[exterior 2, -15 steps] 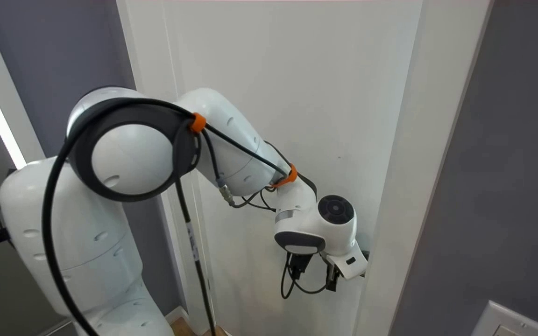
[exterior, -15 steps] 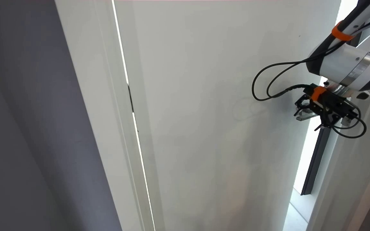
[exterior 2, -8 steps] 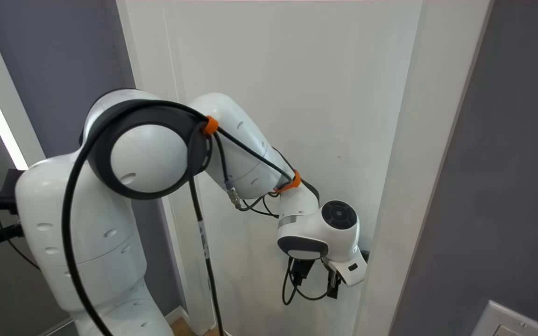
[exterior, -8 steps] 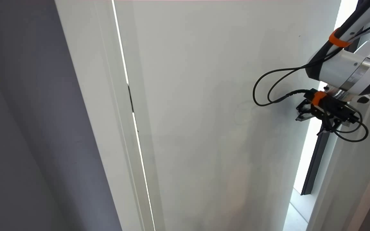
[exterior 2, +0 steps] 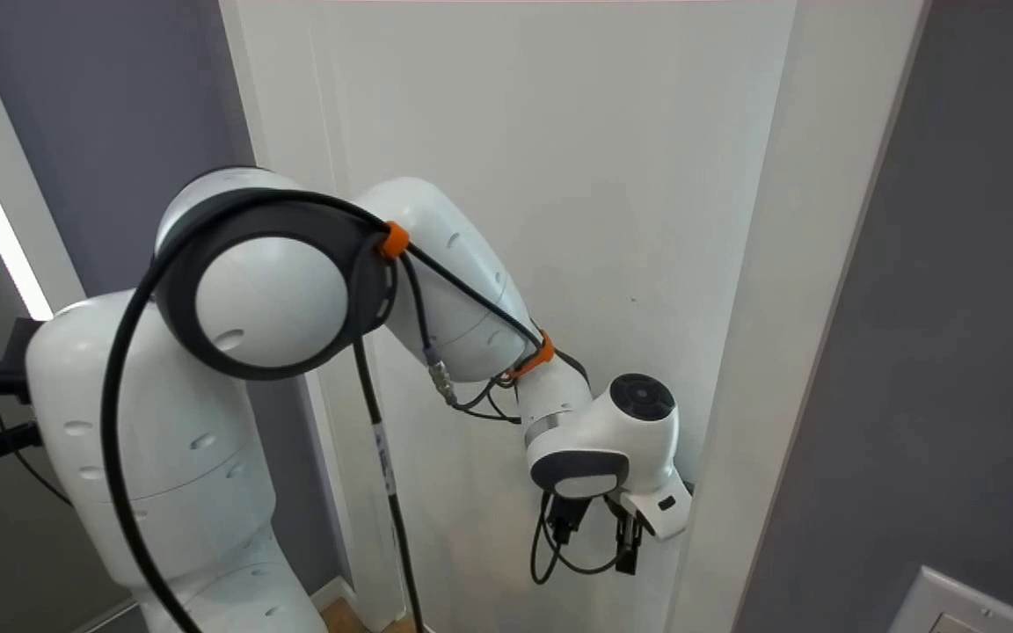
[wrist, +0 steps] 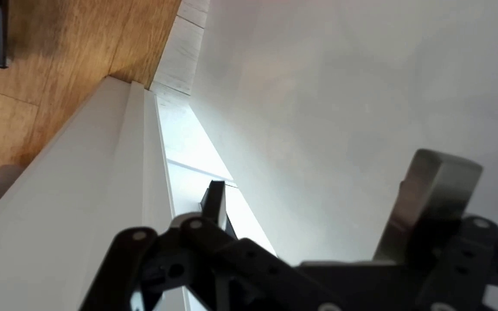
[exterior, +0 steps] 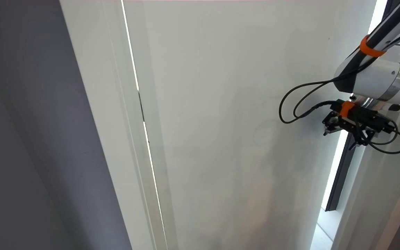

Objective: Pull the door forward until it is completely closed

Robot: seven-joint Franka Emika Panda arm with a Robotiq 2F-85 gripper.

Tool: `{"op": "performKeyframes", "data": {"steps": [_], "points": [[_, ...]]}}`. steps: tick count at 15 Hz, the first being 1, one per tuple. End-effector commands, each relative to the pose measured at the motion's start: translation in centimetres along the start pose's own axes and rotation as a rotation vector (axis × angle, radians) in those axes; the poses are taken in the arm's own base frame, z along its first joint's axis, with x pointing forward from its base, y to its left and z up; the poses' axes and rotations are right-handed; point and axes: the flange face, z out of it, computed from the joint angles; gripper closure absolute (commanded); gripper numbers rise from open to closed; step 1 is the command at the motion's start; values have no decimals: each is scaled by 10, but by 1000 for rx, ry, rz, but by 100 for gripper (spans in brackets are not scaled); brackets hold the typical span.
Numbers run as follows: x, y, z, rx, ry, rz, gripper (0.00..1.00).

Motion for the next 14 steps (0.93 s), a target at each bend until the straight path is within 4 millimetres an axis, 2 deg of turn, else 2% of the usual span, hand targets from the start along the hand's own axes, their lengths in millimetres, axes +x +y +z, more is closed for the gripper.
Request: {"op": "performKeyframes", "data": {"steps": [1, 9, 11, 14], "points": [[2, 24, -10, -73, -8, 13, 0], [-6, 57, -40, -142, 6, 64, 0], [-2, 69, -46, -166, 6, 80, 0], [-8, 76, -52, -188, -14, 91, 0]]}}
